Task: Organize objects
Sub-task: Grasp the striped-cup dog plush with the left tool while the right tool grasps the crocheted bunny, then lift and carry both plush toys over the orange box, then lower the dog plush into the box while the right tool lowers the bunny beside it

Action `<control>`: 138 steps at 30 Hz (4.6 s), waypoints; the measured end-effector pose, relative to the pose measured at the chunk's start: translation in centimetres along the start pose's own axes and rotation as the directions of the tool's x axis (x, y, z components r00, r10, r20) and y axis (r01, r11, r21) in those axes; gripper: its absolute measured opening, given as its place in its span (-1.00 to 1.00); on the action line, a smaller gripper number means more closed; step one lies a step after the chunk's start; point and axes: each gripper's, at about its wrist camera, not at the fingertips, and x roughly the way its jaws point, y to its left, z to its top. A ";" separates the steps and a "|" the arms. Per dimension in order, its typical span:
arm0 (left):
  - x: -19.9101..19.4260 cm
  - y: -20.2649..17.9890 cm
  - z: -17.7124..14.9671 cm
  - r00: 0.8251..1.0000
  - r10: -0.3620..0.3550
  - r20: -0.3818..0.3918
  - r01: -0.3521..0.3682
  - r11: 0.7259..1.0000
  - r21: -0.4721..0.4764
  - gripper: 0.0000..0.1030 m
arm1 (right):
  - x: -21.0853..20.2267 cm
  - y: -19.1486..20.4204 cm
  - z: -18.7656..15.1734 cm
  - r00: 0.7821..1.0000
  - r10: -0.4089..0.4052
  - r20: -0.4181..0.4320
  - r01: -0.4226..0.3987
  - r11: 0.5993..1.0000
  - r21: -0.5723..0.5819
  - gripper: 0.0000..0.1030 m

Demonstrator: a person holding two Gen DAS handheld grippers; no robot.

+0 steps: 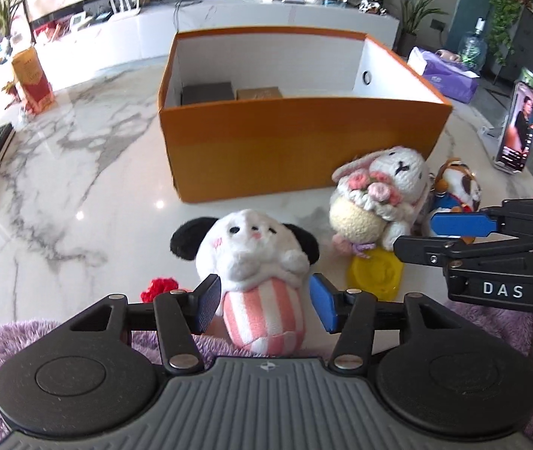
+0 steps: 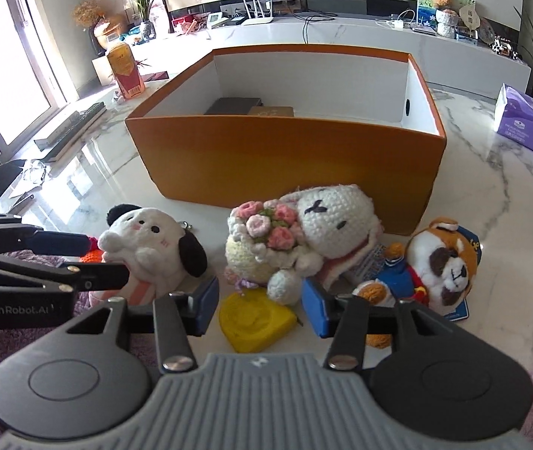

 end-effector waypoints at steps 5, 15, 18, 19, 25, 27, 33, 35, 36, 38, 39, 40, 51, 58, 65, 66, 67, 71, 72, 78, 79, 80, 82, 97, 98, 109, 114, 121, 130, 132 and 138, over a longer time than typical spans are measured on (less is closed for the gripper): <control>1.6 0.5 0.5 0.998 -0.020 -0.063 0.016 0.998 -0.068 0.21 | 0.4 0.2 0.6 1.000 -0.006 0.001 0.006 1.000 0.012 0.03; 3.4 0.8 1.5 0.990 0.026 -0.137 -0.037 0.996 -0.077 0.29 | 2.3 -1.0 2.4 0.999 0.001 -0.051 0.009 0.981 0.194 0.29; 3.6 1.1 1.7 0.990 0.019 -0.142 -0.031 0.996 -0.083 0.33 | 3.1 -1.1 3.0 0.998 -0.011 -0.068 0.028 0.968 0.249 0.39; 3.7 1.1 1.7 0.990 0.017 -0.142 -0.029 0.996 -0.082 0.33 | 3.4 -1.0 3.2 0.997 -0.019 -0.074 0.038 0.965 0.260 0.44; 4.1 1.0 1.8 0.989 0.009 -0.149 -0.020 0.997 -0.068 0.40 | 5.1 -0.5 4.3 0.991 -0.076 -0.110 0.108 0.942 0.316 0.64; 4.2 1.0 1.7 0.988 0.002 -0.152 -0.013 0.997 -0.070 0.42 | 5.7 -0.2 4.4 0.986 -0.105 -0.130 0.142 0.937 0.320 0.68; 4.6 1.3 1.5 0.988 -0.019 -0.155 0.006 0.996 -0.084 0.43 | 7.4 -1.1 4.0 0.975 -0.111 -0.192 0.177 0.909 0.377 0.47; 4.5 1.3 1.5 0.988 -0.023 -0.152 0.010 0.996 -0.088 0.41 | 7.4 -1.4 3.8 0.979 -0.096 -0.181 0.163 0.903 0.398 0.43; 4.5 1.4 1.5 0.988 -0.024 -0.151 0.011 0.996 -0.089 0.39 | 7.3 -1.4 3.8 0.979 -0.095 -0.179 0.160 0.906 0.392 0.42; 4.4 1.4 1.5 0.988 -0.027 -0.150 0.014 0.996 -0.091 0.35 | 7.1 -1.3 3.7 0.980 -0.094 -0.176 0.156 0.910 0.385 0.36; 4.4 1.5 1.5 0.988 -0.029 -0.150 0.015 0.996 -0.093 0.33 | 7.0 -1.2 3.7 0.980 -0.093 -0.173 0.153 0.912 0.380 0.35; 4.4 1.5 1.5 0.988 -0.031 -0.150 0.017 0.995 -0.094 0.32 | 6.9 -1.2 3.7 0.981 -0.091 -0.170 0.150 0.915 0.375 0.33; 3.2 2.1 1.4 0.991 -0.063 -0.115 0.044 0.986 -0.159 0.17 | 3.1 0.0 4.2 0.993 -0.064 -0.094 0.086 0.965 0.249 0.26; 0.8 2.6 2.2 0.994 -0.106 -0.039 0.096 0.974 -0.203 0.16 | 0.3 0.1 4.3 0.997 -0.070 -0.041 0.073 0.993 0.096 0.25; -2.0 2.4 3.8 0.987 -0.154 0.054 0.162 0.964 -0.213 0.16 | -2.6 0.0 4.9 0.993 -0.114 0.024 0.115 0.992 -0.045 0.25; -2.4 2.3 4.1 0.985 -0.156 0.069 0.167 0.964 -0.206 0.16 | -2.9 0.1 5.0 0.993 -0.116 0.034 0.118 0.991 -0.067 0.25; -2.9 2.2 4.5 0.984 -0.157 0.085 0.171 0.965 -0.197 0.16 | -3.3 0.2 5.2 0.992 -0.119 0.046 0.122 0.988 -0.091 0.25; -4.5 1.7 6.2 0.975 -0.165 0.147 0.187 0.970 -0.153 0.16 | -4.7 0.5 6.2 0.987 -0.129 0.093 0.143 0.974 -0.175 0.25; -4.7 1.6 6.7 0.972 -0.170 0.162 0.193 0.970 -0.144 0.16 | -4.9 0.4 6.5 0.986 -0.130 0.103 0.148 0.971 -0.188 0.25; -5.1 1.0 10.3 0.956 -0.177 0.235 0.206 0.973 -0.105 0.16 | -5.2 -0.3 8.9 0.973 -0.149 0.175 0.194 0.941 -0.276 0.25; -4.9 1.0 10.9 0.952 -0.180 0.249 0.210 0.972 -0.100 0.16 | -5.0 -0.6 9.3 0.972 -0.152 0.182 0.201 0.935 -0.293 0.25; -4.7 0.9 11.6 0.949 -0.184 0.255 0.215 0.972 -0.099 0.16 | -4.8 -0.8 9.7 0.971 -0.155 0.184 0.208 0.927 -0.312 0.25; -4.1 0.8 12.8 0.941 -0.206 0.267 0.239 0.966 -0.095 0.16 | -4.3 -1.4 10.7 0.972 -0.154 0.180 0.209 0.914 -0.346 0.25; 7.5 -0.4 16.6 0.952 -0.285 0.112 0.302 0.932 -0.200 0.16 | 2.5 -5.6 16.0 0.990 -0.134 -0.050 0.099 0.892 -0.440 0.25; 8.3 -0.4 16.5 0.954 -0.283 0.094 0.297 0.931 -0.210 0.16 | 2.9 -5.5 16.0 0.988 -0.145 -0.048 0.109 0.892 -0.439 0.25; 12.2 -0.8 16.0 0.966 -0.260 0.000 0.253 0.938 -0.236 0.16 | 6.8 -6.7 15.7 0.980 -0.113 -0.166 0.051 0.940 -0.337 0.25; 12.5 -1.0 15.7 0.968 -0.251 -0.020 0.240 0.944 -0.228 0.17 | 8.1 -7.8 15.8 0.974 -0.066 -0.218 0.000 0.957 -0.291 0.25; 13.2 -1.5 16.2 0.969 -0.243 -0.048 0.227 0.947 -0.228 0.17 | 8.6 -8.6 16.1 0.961 -0.040 -0.273 -0.041 0.958 -0.284 0.29; 13.8 -1.4 16.3 0.965 -0.250 -0.075 0.227 0.947 -0.229 0.24 | 9.3 -8.7 17.1 0.937 -0.026 -0.347 -0.096 0.939 -0.330 0.29; 13.8 -1.2 16.3 0.964 -0.253 -0.083 0.228 0.946 -0.230 0.26 | 9.2 -8.6 17.2 0.935 -0.029 -0.354 -0.099 0.936 -0.338 0.30; 13.8 -1.9 16.7 0.963 -0.244 -0.115 0.219 0.956 -0.195 0.28 | 8.3 -9.2 17.6 0.933 0.014 -0.361 -0.130 0.945 -0.299 0.44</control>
